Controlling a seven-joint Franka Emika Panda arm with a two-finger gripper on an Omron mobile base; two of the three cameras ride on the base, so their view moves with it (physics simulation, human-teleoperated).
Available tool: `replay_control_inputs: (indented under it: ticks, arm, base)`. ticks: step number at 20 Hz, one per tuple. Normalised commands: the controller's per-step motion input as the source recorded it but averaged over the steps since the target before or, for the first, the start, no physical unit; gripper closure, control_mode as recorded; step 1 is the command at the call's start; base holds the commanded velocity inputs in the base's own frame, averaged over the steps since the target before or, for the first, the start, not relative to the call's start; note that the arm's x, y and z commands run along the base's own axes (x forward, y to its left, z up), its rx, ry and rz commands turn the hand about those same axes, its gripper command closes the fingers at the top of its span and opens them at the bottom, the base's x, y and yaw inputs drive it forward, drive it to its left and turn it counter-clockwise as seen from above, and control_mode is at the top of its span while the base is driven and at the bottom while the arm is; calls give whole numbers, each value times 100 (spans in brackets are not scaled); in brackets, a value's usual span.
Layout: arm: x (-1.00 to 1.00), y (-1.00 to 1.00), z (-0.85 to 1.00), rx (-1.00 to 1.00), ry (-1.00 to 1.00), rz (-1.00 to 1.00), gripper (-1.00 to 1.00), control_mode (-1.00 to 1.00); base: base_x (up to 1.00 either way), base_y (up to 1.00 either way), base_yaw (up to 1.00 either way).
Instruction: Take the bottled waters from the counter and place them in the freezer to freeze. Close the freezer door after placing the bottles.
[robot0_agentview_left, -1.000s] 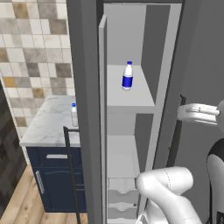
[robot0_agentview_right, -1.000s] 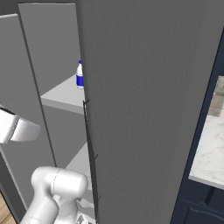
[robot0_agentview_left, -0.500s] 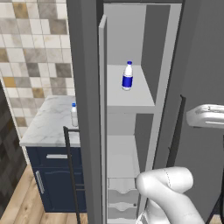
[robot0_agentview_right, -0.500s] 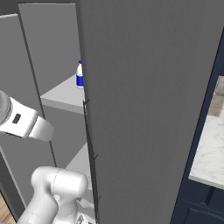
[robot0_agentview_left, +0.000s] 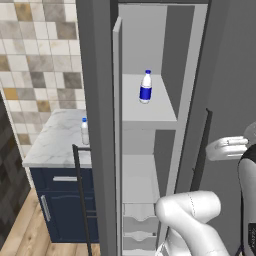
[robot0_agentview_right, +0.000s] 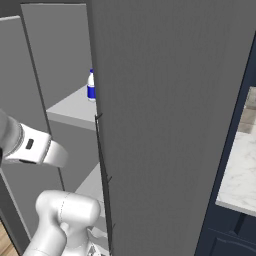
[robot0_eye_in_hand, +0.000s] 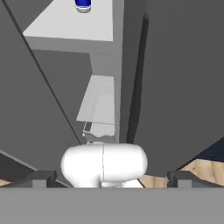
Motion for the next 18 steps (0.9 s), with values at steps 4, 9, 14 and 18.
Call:
replay_control_inputs:
  ticks: [4, 9, 14, 18]
  arm:
    - [3, 0, -11, -3, 12, 2, -100, -100]
    - [0, 0, -14, -4, 14, 0, -100, -100]
    - [0, 1, -17, 0, 4, 0, -100, -100]
    - [0, 1, 0, 0, 0, 0, -100, -100]
  base:
    - [0, 0, 0]
    - [0, 0, 0]
    - [0, 0, 0]
    - [0, 0, 0]
